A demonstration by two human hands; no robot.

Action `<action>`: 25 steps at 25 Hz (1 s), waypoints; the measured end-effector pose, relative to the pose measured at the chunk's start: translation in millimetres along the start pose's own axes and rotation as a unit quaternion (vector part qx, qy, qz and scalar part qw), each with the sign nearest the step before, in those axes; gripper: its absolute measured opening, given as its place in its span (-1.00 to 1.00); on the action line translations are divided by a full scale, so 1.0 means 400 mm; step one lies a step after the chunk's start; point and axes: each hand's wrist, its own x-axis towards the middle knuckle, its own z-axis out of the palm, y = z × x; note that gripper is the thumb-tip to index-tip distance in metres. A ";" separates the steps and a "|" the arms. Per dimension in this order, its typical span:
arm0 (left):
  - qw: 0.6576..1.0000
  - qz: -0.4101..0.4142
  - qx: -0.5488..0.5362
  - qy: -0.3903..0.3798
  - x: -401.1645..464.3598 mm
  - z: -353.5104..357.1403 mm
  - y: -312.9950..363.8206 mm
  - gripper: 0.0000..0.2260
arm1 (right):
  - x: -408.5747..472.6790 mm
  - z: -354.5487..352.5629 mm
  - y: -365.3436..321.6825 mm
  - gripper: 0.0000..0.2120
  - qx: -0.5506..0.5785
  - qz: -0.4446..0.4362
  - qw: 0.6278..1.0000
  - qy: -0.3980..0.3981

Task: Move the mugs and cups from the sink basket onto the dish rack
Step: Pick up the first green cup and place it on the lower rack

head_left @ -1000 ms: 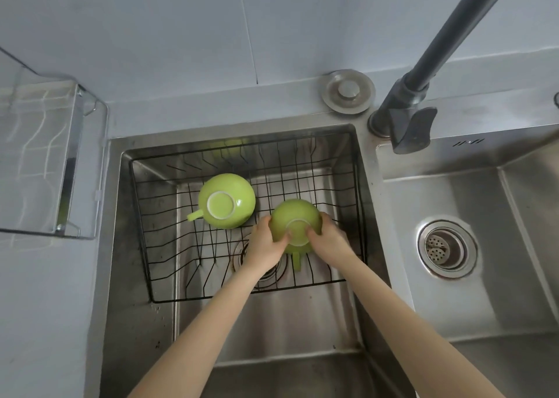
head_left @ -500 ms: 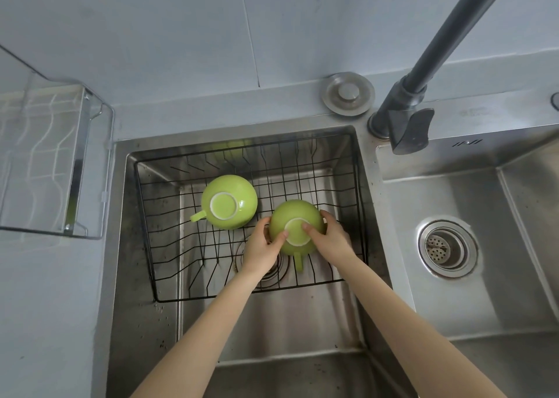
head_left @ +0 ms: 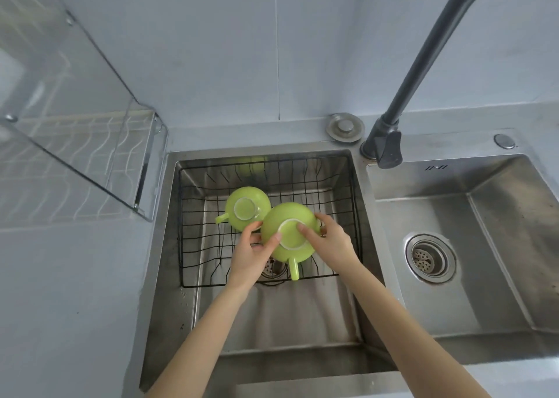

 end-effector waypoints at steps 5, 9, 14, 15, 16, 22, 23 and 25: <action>0.999 0.035 -0.034 -0.002 -0.091 -0.092 -0.005 -0.60 | -0.115 0.042 -0.035 -0.48 0.008 -0.043 0.999 0.010; 0.997 0.065 -0.051 -0.012 -0.150 -0.195 -0.023 -0.62 | -0.184 0.103 -0.066 -0.48 0.032 -0.054 0.998 -0.015; 0.997 0.069 -0.029 0.007 -0.187 -0.341 -0.039 -0.59 | -0.241 0.216 -0.114 -0.44 0.025 -0.061 0.997 -0.033; 0.997 0.069 -0.024 0.007 -0.192 -0.372 -0.042 -0.57 | -0.252 0.241 -0.127 -0.44 0.025 -0.063 0.997 -0.034; 0.997 0.069 -0.017 0.007 -0.197 -0.402 -0.044 -0.53 | -0.261 0.263 -0.139 -0.44 0.026 -0.065 0.997 -0.034; 0.997 0.073 0.013 -0.005 -0.192 -0.588 -0.063 -0.53 | -0.297 0.416 -0.214 -0.44 0.042 -0.059 0.997 -0.039; 0.997 0.073 0.018 -0.011 -0.186 -0.617 -0.070 -0.56 | -0.297 0.441 -0.224 -0.44 0.048 -0.059 0.996 -0.037; 0.996 0.078 0.029 -0.033 -0.180 -0.677 -0.081 -0.52 | -0.300 0.495 -0.248 -0.44 0.057 -0.057 0.996 -0.029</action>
